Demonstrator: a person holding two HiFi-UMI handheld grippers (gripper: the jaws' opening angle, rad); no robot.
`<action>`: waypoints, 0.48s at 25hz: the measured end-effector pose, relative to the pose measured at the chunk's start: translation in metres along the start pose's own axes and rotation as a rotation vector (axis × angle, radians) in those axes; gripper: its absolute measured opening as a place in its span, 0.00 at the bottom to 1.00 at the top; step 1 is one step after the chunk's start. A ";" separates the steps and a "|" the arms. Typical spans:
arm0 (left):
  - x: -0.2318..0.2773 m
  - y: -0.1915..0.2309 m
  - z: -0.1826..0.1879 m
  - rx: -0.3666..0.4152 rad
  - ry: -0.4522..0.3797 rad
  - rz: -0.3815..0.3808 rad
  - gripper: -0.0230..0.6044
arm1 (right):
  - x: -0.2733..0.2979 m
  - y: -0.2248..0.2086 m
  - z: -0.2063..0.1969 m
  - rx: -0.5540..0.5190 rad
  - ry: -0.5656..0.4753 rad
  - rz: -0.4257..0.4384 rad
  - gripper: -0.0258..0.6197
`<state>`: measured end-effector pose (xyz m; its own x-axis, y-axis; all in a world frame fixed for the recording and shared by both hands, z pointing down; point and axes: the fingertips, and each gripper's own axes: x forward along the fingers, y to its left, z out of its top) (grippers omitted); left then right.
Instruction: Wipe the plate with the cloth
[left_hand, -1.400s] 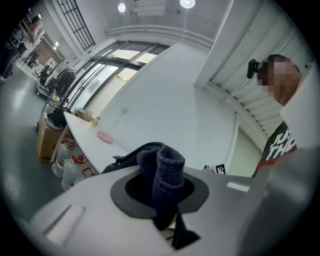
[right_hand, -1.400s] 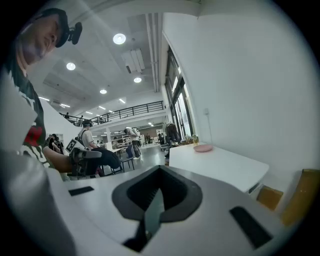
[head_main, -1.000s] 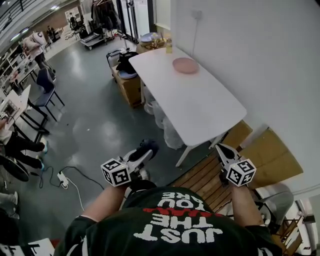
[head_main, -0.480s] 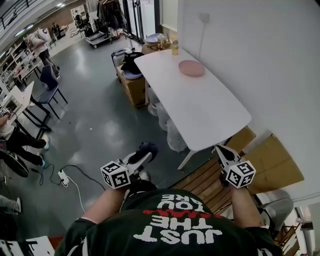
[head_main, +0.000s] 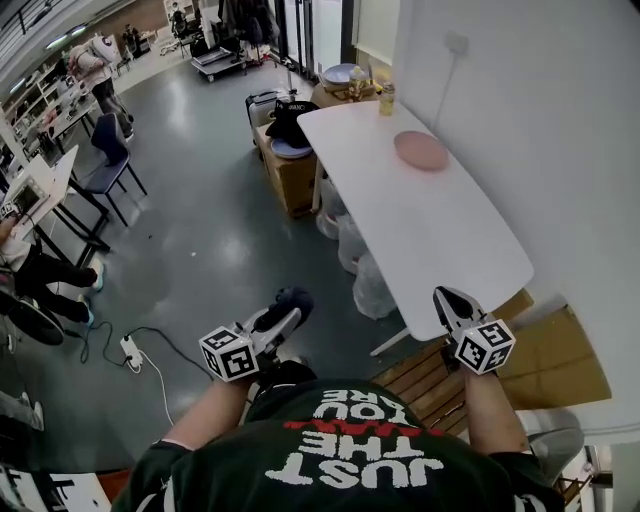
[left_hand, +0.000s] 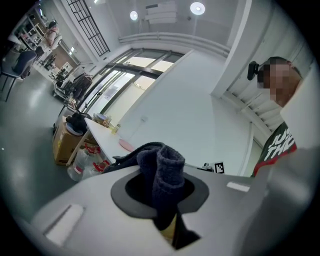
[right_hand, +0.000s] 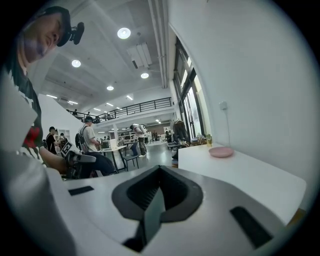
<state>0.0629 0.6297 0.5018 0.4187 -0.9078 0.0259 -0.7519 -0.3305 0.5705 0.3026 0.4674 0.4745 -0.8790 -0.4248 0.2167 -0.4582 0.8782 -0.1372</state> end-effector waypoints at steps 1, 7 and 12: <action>-0.001 0.015 0.011 -0.004 -0.002 0.001 0.12 | 0.018 0.000 0.007 -0.006 0.003 0.000 0.05; 0.008 0.098 0.101 -0.035 0.068 -0.024 0.12 | 0.106 -0.014 0.077 0.005 0.004 -0.088 0.04; 0.022 0.135 0.178 0.002 0.123 -0.085 0.12 | 0.146 -0.023 0.138 -0.009 -0.016 -0.163 0.05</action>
<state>-0.1196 0.5189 0.4330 0.5403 -0.8378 0.0783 -0.7120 -0.4056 0.5731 0.1666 0.3546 0.3764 -0.7951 -0.5652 0.2199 -0.5938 0.7993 -0.0924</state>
